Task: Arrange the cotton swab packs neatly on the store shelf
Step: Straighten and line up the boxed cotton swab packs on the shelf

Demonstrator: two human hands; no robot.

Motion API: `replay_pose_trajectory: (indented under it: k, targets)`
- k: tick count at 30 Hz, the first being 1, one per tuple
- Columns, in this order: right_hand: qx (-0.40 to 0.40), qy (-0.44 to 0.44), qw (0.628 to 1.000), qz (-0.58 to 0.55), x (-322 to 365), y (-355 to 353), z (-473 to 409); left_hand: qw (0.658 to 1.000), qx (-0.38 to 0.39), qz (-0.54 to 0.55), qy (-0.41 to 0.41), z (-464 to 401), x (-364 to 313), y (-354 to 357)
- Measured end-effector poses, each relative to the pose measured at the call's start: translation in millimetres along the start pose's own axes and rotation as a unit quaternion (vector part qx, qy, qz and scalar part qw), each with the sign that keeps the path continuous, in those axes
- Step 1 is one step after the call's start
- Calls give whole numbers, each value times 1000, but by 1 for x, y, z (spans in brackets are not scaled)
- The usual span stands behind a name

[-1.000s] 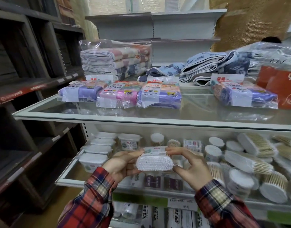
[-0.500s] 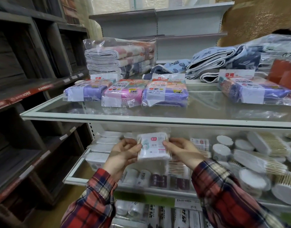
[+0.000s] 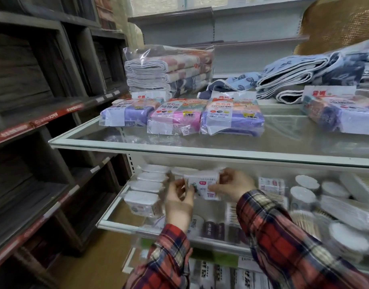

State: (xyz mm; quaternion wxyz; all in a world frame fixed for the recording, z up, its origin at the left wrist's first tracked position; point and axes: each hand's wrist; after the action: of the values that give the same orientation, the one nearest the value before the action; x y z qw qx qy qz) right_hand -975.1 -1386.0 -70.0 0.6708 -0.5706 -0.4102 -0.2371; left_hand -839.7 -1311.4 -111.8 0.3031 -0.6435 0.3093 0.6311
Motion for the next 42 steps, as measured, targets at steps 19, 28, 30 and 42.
replay_pose_trajectory:
  k: [19,28,30,42]
  targets:
    - [-4,11,985,175,-4,43,-18,994,35,-75,-71,-12,37,6]
    - [-1,13,992,122,-5,55,-24,990,38,-80,-105,-24,38,3]
    - [7,5,993,118,-3,59,-25,990,35,-73,-116,-25,38,2]
    - [29,-2,990,140,-1,68,-32,993,26,-59,-103,-31,36,-2]
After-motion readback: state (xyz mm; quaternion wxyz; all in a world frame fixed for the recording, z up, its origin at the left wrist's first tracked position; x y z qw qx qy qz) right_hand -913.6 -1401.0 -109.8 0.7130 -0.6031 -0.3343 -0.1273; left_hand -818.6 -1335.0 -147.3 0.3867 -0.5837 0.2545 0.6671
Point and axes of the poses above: each hand's wrist, its own z-axis away from the middle knuckle, its own y-axis out of the palm, x = y × z, and after that the axes turned 2 degrees about -y, right-handed
